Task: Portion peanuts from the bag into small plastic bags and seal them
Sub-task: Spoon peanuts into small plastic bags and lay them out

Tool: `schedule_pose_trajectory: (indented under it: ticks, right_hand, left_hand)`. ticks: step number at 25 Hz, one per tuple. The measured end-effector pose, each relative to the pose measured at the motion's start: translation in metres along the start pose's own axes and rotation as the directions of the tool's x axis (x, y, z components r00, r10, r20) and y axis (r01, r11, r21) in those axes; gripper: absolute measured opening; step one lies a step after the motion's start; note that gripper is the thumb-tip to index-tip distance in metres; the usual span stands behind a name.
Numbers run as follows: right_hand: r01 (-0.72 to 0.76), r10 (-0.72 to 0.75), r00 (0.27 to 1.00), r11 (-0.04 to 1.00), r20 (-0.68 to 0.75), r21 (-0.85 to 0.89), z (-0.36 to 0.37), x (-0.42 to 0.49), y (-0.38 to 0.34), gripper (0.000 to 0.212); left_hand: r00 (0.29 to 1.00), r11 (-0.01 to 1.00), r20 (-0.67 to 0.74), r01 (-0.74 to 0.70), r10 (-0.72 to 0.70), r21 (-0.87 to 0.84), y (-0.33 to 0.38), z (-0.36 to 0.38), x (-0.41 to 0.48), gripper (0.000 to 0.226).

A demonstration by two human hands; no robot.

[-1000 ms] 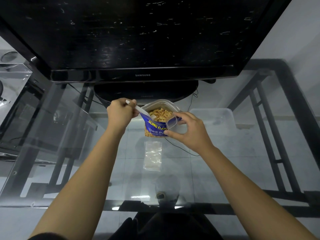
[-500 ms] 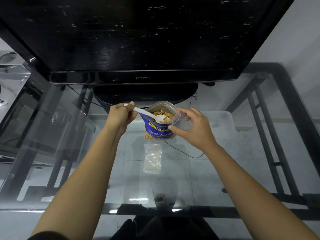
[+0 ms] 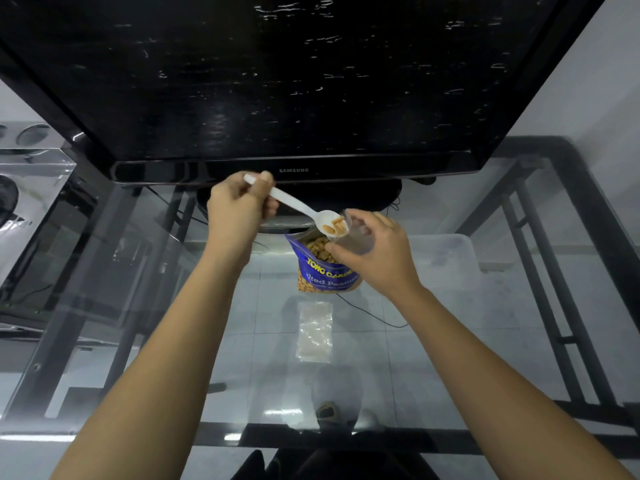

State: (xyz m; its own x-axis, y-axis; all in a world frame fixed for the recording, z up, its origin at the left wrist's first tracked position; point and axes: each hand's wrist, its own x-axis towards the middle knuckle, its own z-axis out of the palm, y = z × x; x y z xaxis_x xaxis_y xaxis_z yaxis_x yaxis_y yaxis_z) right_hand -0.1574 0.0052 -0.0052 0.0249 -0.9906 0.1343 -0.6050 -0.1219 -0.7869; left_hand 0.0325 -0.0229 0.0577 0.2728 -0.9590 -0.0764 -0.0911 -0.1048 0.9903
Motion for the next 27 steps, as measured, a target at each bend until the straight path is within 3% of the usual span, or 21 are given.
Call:
schedule_pose_trajectory:
  ticks: [1,3,4,5,7,8,9,11,13,14,16,18,19,24,27]
  right_hand:
    - [-0.003,0.007,0.999,0.998,-0.05,0.069,0.003,-0.001,-0.003,0.056]
    - [-0.013,0.034,0.993,0.984,-0.115,0.18,0.007,-0.001,-0.01,0.055]
    - [-0.021,0.049,0.991,0.977,-0.124,0.213,0.008,-0.001,-0.013,0.055]
    - [-0.037,0.07,0.989,0.97,-0.13,0.242,0.008,0.0,-0.014,0.055]
    - [-0.088,0.13,0.983,0.95,-0.126,0.3,0.006,0.0,-0.012,0.055]
    - [-0.121,0.167,0.979,0.936,-0.114,0.33,0.004,-0.002,-0.01,0.054]
    - [-0.155,0.202,0.974,0.921,-0.098,0.357,0.003,-0.004,-0.006,0.054]
    - [-0.216,0.251,0.967,0.905,-0.048,0.368,-0.001,-0.008,0.002,0.052]
    - [-0.265,0.276,0.961,0.902,0.017,0.34,-0.004,-0.01,0.008,0.049]
    - [-0.289,0.29,0.956,0.898,0.048,0.332,-0.005,-0.011,0.01,0.048]
    - [-0.314,0.295,0.949,0.887,0.108,0.338,-0.007,-0.013,0.013,0.049]
    - [-0.312,0.277,0.949,0.886,0.147,0.342,-0.008,-0.013,0.015,0.049]
    - [-0.314,0.275,0.948,0.884,0.159,0.345,-0.009,-0.013,0.016,0.049]
    - [-0.357,0.297,0.932,0.85,0.209,0.387,-0.014,-0.011,0.015,0.05]
    - [-0.366,0.293,0.927,0.847,0.235,0.385,-0.016,-0.011,0.017,0.05]
  left_hand:
    - [0.98,0.971,0.055,-0.197,0.191,0.137,0.012,0.003,-0.012,0.016]
    - [0.803,0.73,0.186,-0.593,0.566,0.339,0.029,0.004,-0.033,0.016]
    - [0.724,0.64,0.172,-0.677,0.668,0.364,0.031,0.0,-0.035,0.016]
    - [0.723,0.661,0.092,-0.669,0.684,0.341,0.032,-0.004,-0.031,0.015]
    - [0.874,0.881,-0.111,-0.463,0.473,0.099,0.021,-0.011,-0.011,0.016]
    - [0.927,0.935,-0.125,-0.353,0.354,0.037,0.01,-0.012,-0.003,0.017]
    - [0.947,0.947,-0.071,-0.305,0.313,0.103,-0.003,-0.012,0.002,0.018]
    - [0.91,0.828,0.192,-0.413,0.367,0.379,-0.027,-0.007,0.001,0.015]
    - [0.854,0.703,0.38,-0.512,0.355,0.494,-0.044,0.003,-0.002,0.016]
    - [0.879,0.721,0.375,-0.462,0.294,0.517,-0.049,0.007,-0.002,0.018]
    - [0.977,0.861,0.202,-0.165,0.074,0.481,-0.056,0.014,0.001,0.022]
    - [0.988,0.938,0.021,0.142,-0.156,0.316,-0.059,0.021,0.004,0.026]
    - [0.98,0.936,-0.01,0.195,-0.201,0.292,-0.06,0.023,0.005,0.026]
    - [0.969,0.927,0.176,0.099,-0.172,0.361,-0.055,0.013,0.01,0.018]
    - [0.958,0.932,0.201,0.125,-0.203,0.341,-0.056,0.007,0.013,0.019]
